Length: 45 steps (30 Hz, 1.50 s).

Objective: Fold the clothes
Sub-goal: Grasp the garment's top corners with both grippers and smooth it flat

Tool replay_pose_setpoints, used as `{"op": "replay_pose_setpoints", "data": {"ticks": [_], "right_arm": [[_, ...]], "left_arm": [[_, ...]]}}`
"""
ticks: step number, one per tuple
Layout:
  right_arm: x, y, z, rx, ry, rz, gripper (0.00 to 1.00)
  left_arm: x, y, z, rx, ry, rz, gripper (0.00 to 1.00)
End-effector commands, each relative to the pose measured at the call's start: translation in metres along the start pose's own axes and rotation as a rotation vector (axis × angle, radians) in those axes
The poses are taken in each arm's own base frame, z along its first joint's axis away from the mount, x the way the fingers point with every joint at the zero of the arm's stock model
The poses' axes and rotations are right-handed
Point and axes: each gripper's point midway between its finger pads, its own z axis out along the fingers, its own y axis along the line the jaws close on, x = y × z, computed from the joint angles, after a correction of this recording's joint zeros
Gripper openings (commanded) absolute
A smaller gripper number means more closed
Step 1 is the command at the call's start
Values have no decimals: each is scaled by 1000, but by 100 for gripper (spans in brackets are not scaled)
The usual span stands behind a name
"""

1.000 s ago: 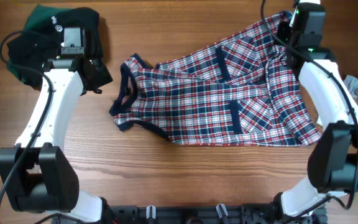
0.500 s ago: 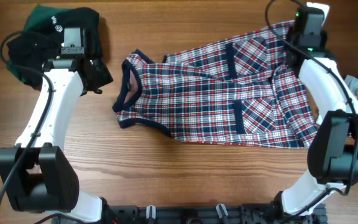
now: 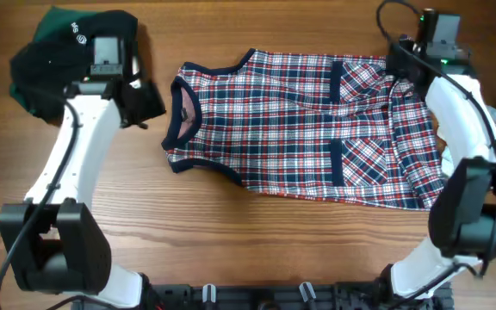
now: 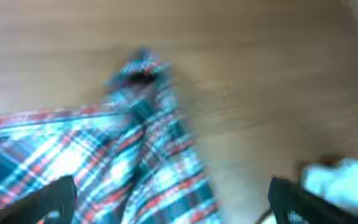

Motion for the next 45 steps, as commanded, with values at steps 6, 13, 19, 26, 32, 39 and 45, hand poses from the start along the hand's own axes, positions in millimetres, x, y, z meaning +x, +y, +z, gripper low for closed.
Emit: {"op": "replay_pose_setpoints", "data": {"ticks": [6,13,19,26,32,39,45], "right_arm": [[19,118,-94,-574,118,-20,100],[31,124,-87,-550,159,16,100],[31,124,-87,-550,159,15,100],[31,124,-87,-550,162,21,100],[31,124,-87,-549,162,23,99],[32,124,-87,-549,167,23,100],[33,124,-87,-548,169,23,100]], "left_arm": [[37,-94,21,191,78,241,56],[52,-120,77,272,140,316,44],[56,-124,93,275,146,348,34],[66,-122,109,276,190,342,4],[68,-118,115,262,199,340,4],[65,-92,122,174,217,271,4],[59,-72,130,125,224,204,4]]}}
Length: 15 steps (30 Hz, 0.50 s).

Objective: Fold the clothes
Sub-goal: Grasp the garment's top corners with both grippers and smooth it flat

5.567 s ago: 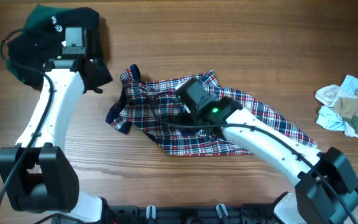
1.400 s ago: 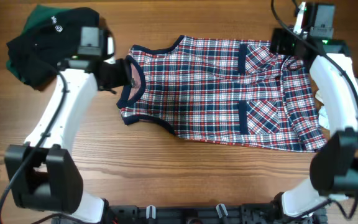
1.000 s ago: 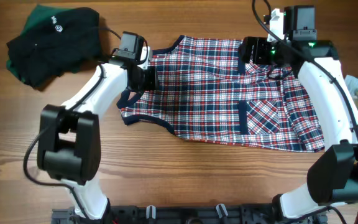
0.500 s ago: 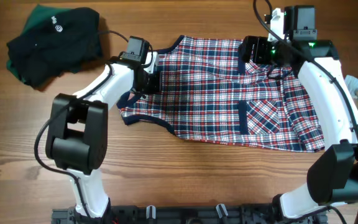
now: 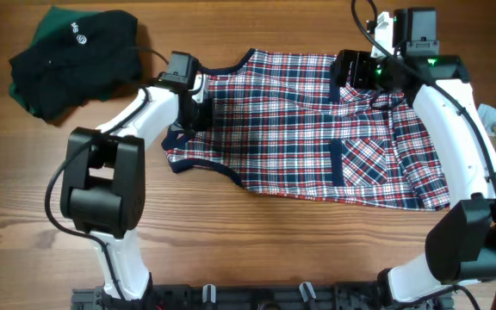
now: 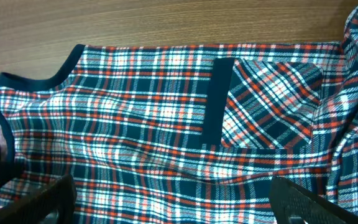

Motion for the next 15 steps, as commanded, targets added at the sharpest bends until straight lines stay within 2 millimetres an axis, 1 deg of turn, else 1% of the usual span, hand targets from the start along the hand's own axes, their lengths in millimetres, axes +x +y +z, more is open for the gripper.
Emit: {"op": "replay_pose_setpoints", "data": {"ticks": [1,4,10,12,13,14,15], "right_arm": [[7,0,8,-15,26,18,100],[7,0,8,-14,26,17,100],[7,0,8,-14,26,16,100],[7,0,8,-14,26,16,100],[7,0,8,-14,26,15,100],[7,0,8,-14,26,13,100],[7,-1,8,-11,26,13,100]], "left_arm": [[-1,15,9,-42,13,-41,4],[0,15,13,-42,17,-39,4],[9,21,28,-54,56,-48,4],[8,27,28,-86,51,-66,4],[8,34,27,-130,43,-98,4],[8,52,24,-231,23,-164,4],[9,63,21,-282,18,-192,4]]}}
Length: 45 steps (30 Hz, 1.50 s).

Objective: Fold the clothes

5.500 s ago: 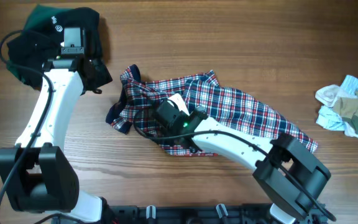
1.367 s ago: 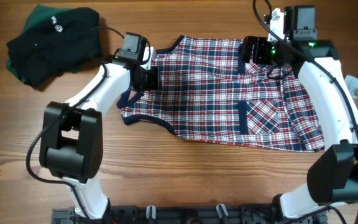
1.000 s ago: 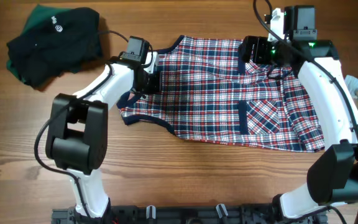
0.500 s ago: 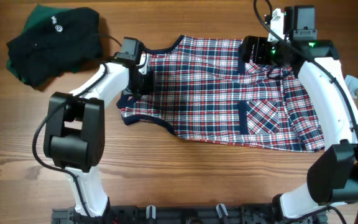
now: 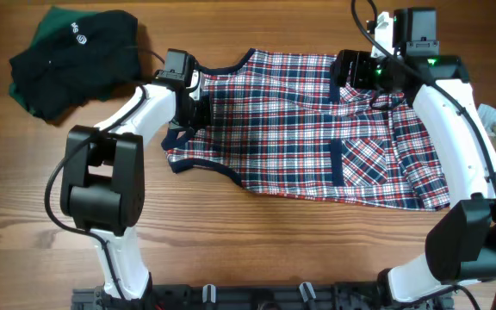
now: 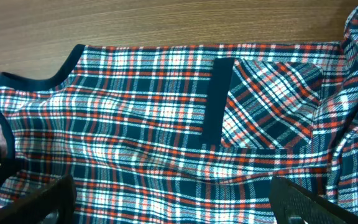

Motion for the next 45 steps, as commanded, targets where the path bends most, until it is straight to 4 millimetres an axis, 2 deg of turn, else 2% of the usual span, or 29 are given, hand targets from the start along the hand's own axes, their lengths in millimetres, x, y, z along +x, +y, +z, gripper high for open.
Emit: {"op": "replay_pose_setpoints", "data": {"ticks": [1,6,8,11,17,19,21,22,23,24,26,28,30,35,38,45], "right_arm": [[7,-1,8,-11,26,14,100],[6,-1,8,-11,24,9,100],[6,-1,8,-10,23,8,100],[4,-1,8,-12,14,7,100],[7,2,8,-25,26,6,100],[19,27,8,-169,78,-67,100],[38,39,12,-235,156,-80,99],[51,40,18,-226,208,-79,93],[68,43,31,-231,275,-87,68],[73,44,37,-233,294,-90,38],[84,46,50,-235,333,-94,8],[92,36,67,-181,360,-91,4],[101,11,84,-46,391,-48,4],[119,-3,116,-17,446,-52,4],[120,-14,132,33,436,-63,4],[107,-48,133,204,383,-80,4]], "left_arm": [[12,64,18,-280,20,-144,4],[17,101,9,-307,54,-284,4],[19,130,2,-322,67,-358,4],[26,148,-4,-309,102,-423,4],[29,156,-7,-321,107,-472,4],[28,156,-7,-324,101,-481,4],[28,156,-6,-323,98,-481,4],[28,156,-6,-323,98,-481,4],[27,158,-7,-332,95,-479,4],[27,159,-7,-338,94,-478,4],[28,159,-7,-338,95,-478,4],[28,159,-7,-337,96,-478,4],[28,159,-7,-337,95,-478,4],[28,159,-7,-337,95,-478,4],[28,159,-7,-338,97,-478,4],[28,159,-7,-338,98,-478,4]]}}
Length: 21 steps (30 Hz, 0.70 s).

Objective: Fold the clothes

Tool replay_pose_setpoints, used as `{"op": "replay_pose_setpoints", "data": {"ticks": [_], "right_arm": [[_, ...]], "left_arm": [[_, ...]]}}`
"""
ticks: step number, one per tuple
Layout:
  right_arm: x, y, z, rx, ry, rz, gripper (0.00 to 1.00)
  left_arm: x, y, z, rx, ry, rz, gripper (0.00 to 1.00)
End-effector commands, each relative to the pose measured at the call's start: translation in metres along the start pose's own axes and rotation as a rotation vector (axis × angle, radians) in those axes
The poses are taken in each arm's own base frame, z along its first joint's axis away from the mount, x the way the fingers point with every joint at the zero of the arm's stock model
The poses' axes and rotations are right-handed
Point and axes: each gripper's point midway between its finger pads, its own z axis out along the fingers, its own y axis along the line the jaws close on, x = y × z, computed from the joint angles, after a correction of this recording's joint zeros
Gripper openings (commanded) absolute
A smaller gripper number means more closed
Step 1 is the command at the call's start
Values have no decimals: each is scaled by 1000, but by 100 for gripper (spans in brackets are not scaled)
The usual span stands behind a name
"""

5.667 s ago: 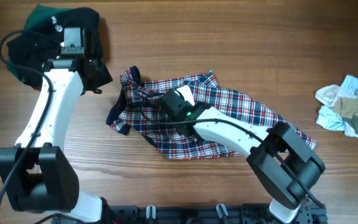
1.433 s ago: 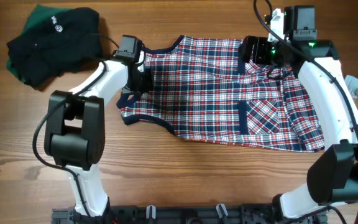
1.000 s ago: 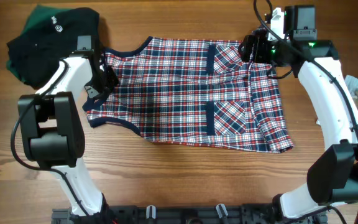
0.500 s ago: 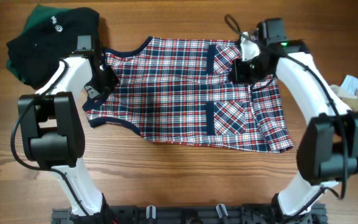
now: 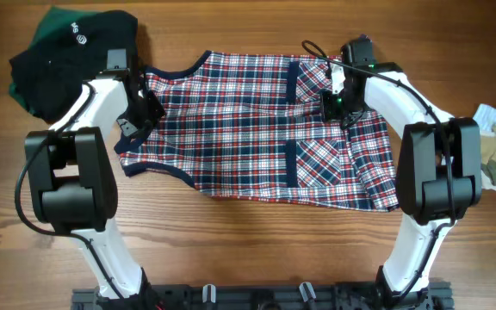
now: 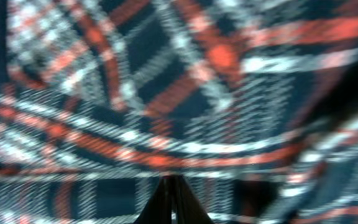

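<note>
A sleeveless red, white and navy plaid garment (image 5: 248,120) lies spread on the wooden table, neckline to the left and hem to the right. My left gripper (image 5: 138,116) sits at the navy-trimmed neckline and looks shut on it. My right gripper (image 5: 337,102) is down on the cloth beside the upper pocket. The right wrist view is filled with blurred plaid cloth (image 6: 166,93), with the fingers (image 6: 173,198) pressed together into it.
A dark green garment (image 5: 63,52) lies bunched at the back left, just behind the left arm. A crumpled white and tan pile of cloth lies at the right edge. Bare wood runs along the front of the table (image 5: 248,241).
The plaid garment has shifted to the left on the table. Both grippers have moved left with it. The right gripper, then above the cloth with wide jaws, is now down and shut on it.
At first my left gripper was over the dark green garment and my right gripper was at the plaid garment's far right corner. Then the left was at the neckline and the right hung open above the upper pocket. Now both hold the garment, which lies further left.
</note>
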Motion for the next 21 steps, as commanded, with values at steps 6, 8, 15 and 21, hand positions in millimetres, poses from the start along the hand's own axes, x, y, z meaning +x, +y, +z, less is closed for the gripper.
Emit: {"op": "replay_pose_setpoints", "data": {"ticks": [6,8,15,21], "right_arm": [[0,-52,2,115,-9,78,4],[-2,-70,-1,123,-20,119,4],[5,-150,-14,275,-42,251,4],[27,-241,-48,589,-42,406,4]], "left_arm": [[14,43,29,-168,50,-30,4],[14,43,29,-168,50,-30,4],[14,43,29,-168,50,-23,4],[14,42,29,-168,50,-23,5]]}}
